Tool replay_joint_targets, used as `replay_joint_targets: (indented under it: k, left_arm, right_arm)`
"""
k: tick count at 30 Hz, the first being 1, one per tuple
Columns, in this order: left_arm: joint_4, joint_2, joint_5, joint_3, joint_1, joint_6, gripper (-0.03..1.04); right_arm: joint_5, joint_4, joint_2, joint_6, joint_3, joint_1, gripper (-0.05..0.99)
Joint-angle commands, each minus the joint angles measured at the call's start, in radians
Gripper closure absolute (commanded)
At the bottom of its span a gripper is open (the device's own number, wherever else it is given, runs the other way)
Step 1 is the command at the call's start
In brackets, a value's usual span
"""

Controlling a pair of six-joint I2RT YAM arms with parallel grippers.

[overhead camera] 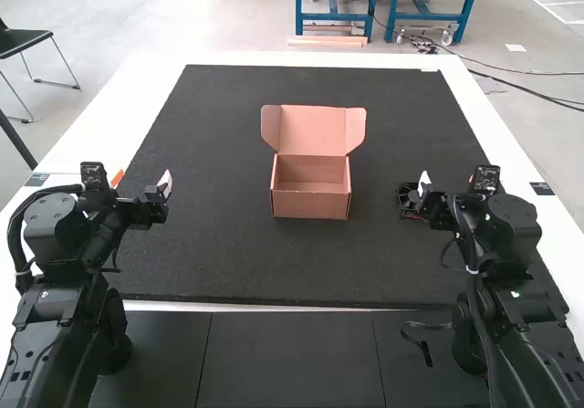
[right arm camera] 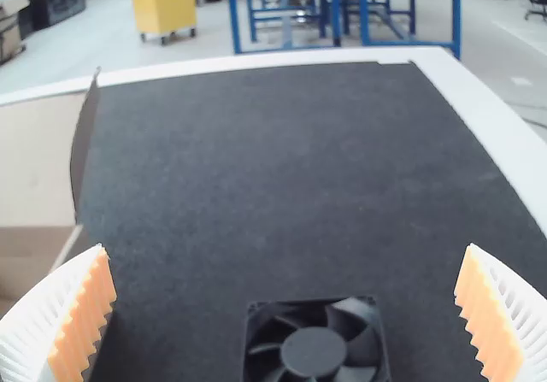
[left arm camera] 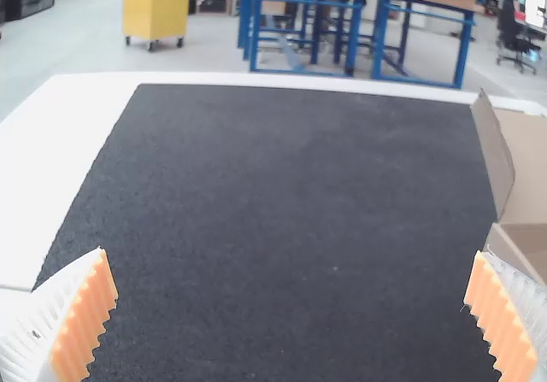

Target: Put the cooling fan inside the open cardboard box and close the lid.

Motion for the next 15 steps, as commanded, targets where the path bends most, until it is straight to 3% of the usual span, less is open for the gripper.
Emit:
replay_joint_targets:
  k: [1, 9, 15]
  left_arm:
    - [0.007, -0.014, -0.004, -0.004, 0.009, 0.008, 0.05]
    - [0.042, -0.014, -0.005, -0.004, 0.010, -0.001, 0.05]
    - [0.091, -0.014, -0.087, -0.007, 0.010, 0.011, 0.05]
  right_arm:
    - [0.012, 0.012, -0.008, -0.002, -0.004, 0.004, 0.02]
    - [0.013, 0.035, -0.008, 0.013, -0.004, 0.002, 0.02]
    - [0.044, 0.110, -0.008, 0.019, -0.004, -0.016, 0.02]
